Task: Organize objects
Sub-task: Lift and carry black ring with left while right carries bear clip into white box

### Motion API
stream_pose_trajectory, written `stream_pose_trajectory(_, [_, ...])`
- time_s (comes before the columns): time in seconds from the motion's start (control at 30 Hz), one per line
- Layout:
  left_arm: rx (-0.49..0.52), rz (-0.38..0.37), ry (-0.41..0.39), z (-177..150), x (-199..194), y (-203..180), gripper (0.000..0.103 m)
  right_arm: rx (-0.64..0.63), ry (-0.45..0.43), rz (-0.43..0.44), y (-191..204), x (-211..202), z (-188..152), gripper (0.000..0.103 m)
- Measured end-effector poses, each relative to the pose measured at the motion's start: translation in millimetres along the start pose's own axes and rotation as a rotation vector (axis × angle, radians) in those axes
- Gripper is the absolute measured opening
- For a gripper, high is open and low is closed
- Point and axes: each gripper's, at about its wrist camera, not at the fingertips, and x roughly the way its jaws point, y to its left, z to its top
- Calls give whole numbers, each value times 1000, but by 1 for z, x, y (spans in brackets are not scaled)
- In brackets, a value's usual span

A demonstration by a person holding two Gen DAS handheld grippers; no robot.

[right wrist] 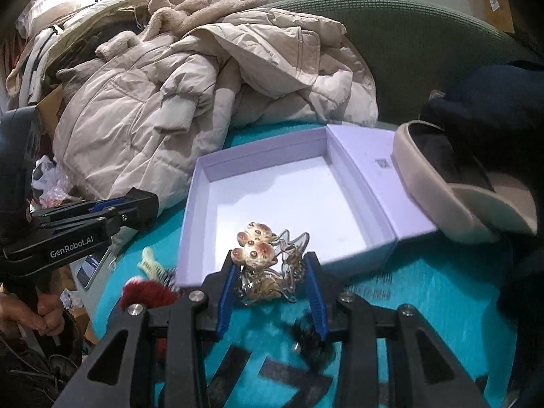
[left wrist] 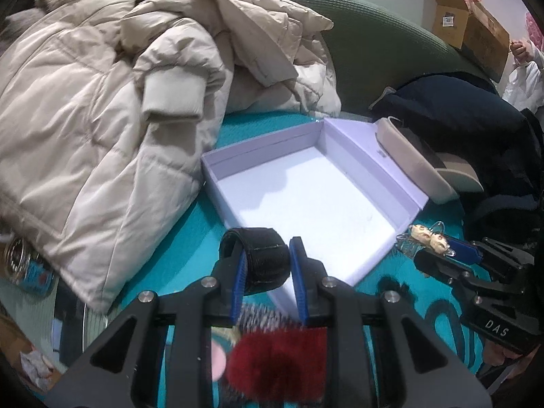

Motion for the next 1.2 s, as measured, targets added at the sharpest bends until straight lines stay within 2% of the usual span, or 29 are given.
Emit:
stream_pose_trajectory(0.43, [61, -3, -38, 67, 47, -12, 23, -29, -73, -11, -19, 29, 66, 38])
stream_pose_trajectory(0.73, [80, 9, -50, 106, 73, -23, 23, -43, -87, 4, -26, 50, 102, 38])
stream_pose_trajectory(0.97, [59, 24, -25, 114, 109, -14, 23, -75, -61, 6, -29, 82, 119, 38])
stream_pose_trajectory(1.2, [72, 31, 26, 112, 145, -10, 23, -89, 14, -6, -29, 124, 111, 38])
